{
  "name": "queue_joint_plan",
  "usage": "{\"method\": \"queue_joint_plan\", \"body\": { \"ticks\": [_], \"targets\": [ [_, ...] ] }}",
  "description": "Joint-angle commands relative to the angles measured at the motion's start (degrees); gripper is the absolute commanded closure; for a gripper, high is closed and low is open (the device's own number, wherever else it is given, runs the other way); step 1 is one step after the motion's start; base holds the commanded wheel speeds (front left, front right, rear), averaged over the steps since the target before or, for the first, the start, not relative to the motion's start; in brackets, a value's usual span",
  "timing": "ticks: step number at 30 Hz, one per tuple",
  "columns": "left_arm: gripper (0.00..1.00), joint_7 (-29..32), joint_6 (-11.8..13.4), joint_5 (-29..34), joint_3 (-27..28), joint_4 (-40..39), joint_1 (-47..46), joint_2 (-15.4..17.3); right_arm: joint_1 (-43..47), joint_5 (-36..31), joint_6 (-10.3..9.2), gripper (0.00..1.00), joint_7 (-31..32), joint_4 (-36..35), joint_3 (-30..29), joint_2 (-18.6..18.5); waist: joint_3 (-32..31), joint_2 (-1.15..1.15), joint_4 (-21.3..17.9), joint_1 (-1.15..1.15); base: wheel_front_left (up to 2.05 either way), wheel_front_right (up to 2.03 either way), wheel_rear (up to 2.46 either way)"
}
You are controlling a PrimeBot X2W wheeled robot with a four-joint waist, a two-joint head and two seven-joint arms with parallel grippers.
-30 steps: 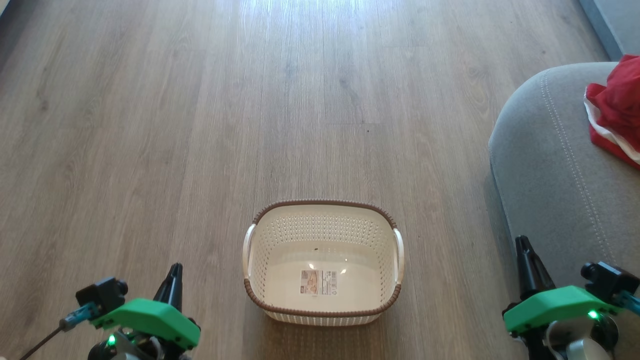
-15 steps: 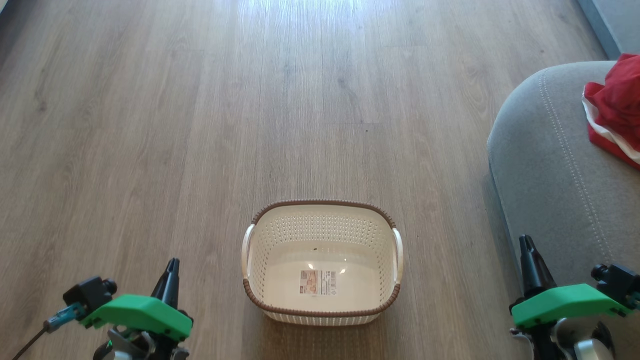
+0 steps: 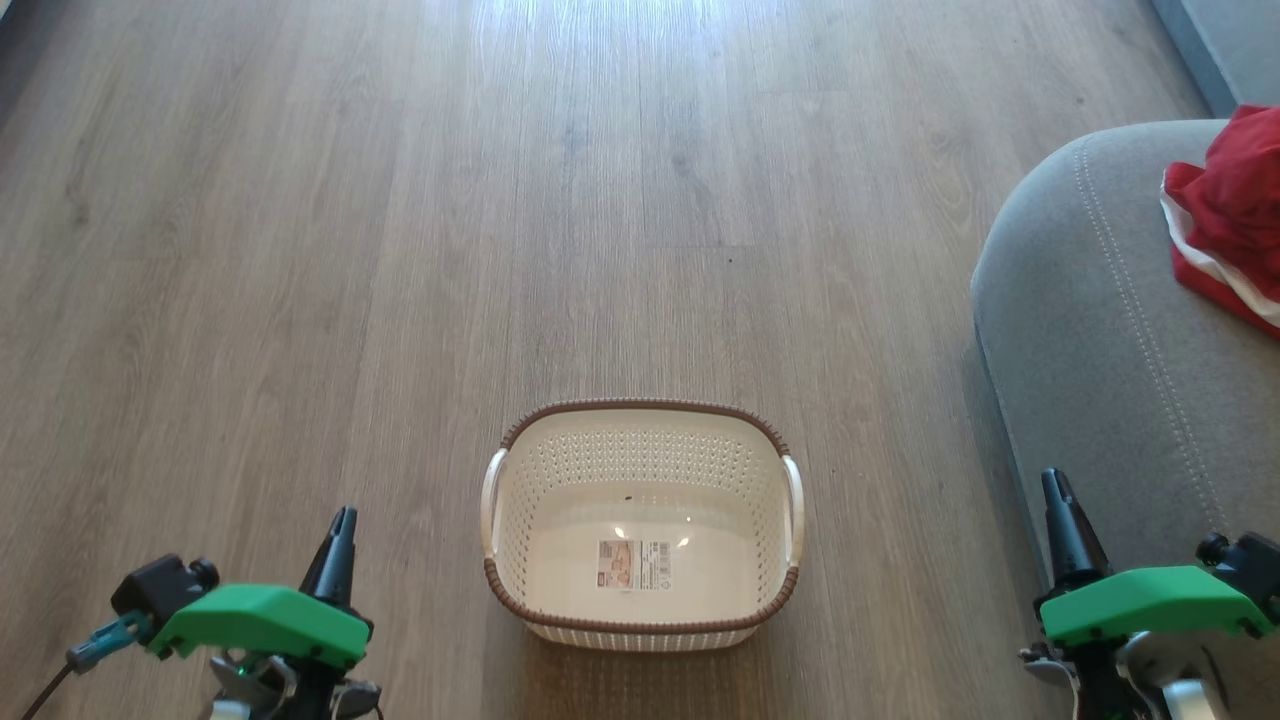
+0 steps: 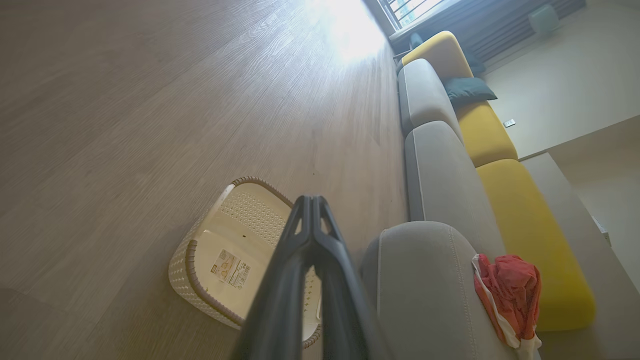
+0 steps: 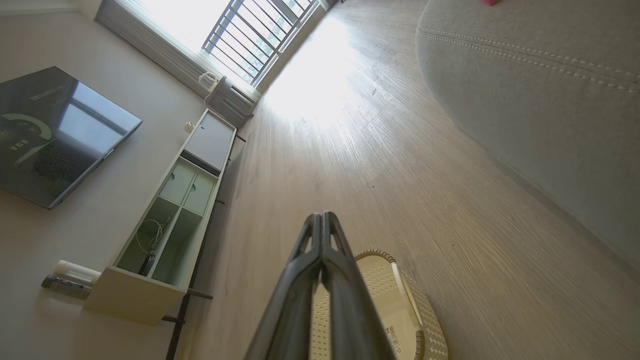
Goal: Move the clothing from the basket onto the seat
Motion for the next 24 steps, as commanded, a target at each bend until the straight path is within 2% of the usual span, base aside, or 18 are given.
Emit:
{"method": "queue_joint_plan", "body": {
  "ticks": [1,24],
  "targets": [
    [1.0,0.52,-0.81,-1.55,2.2,-2.17,-2.64,0.09,-3.4,2.05,0.0,1.0,0.53,-2.3,0.29,-0.22,0.0,0.0,-0.03,0.0,0.0,0.0,0.0],
    [1.0,4.31,-3.31,-13.32,6.71,-3.88,-2.72,-1.81,-4.24,17.92,0.0,1.0,4.36,-2.88,-0.24,-0.23,0.04,0.0,-0.45,0.0,0.0,0.0,0.0]
  ]
}}
